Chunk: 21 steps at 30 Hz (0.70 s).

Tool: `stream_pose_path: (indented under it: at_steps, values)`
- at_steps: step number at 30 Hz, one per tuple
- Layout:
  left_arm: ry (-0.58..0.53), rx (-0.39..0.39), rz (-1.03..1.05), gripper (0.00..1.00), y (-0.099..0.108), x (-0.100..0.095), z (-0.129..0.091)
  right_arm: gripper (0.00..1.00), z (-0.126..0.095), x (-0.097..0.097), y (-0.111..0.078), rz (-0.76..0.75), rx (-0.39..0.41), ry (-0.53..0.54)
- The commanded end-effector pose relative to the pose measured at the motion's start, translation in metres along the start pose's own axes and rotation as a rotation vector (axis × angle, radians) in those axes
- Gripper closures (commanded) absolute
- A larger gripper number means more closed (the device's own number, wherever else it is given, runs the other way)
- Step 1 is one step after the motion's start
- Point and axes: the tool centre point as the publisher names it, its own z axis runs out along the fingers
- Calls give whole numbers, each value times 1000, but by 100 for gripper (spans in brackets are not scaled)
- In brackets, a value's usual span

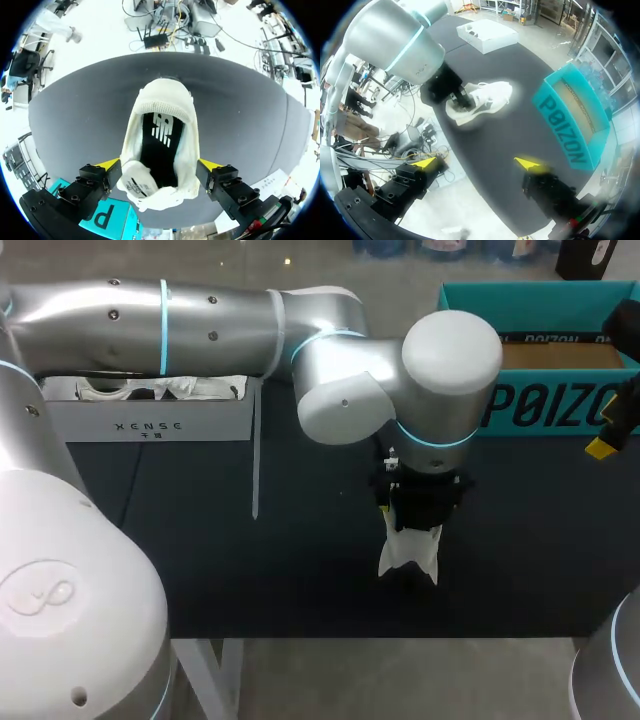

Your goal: Take the shoe out of the shoebox, open the shoe tongue, remove and reinsert the insole, then place the shoe into the shoebox

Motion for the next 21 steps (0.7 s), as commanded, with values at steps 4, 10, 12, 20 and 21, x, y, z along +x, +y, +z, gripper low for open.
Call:
stream_pose_path:
  at_steps: [4,10,12,20,21]
  values:
    - [-10,-44,-5,0,15,5,-40,0,0,-2,1,0,4,3]
    - [2,-47,-26,73,30,7,-44,0,0,-2,1,0,4,3]
    - [5,-44,-24,100,33,6,-38,0,0,-2,1,0,4,3]
    - [13,-11,-17,100,27,-2,-11,0,0,-2,1,0,4,3]
    - [16,-2,-14,100,25,-2,-8,0,0,-2,1,0,4,3]
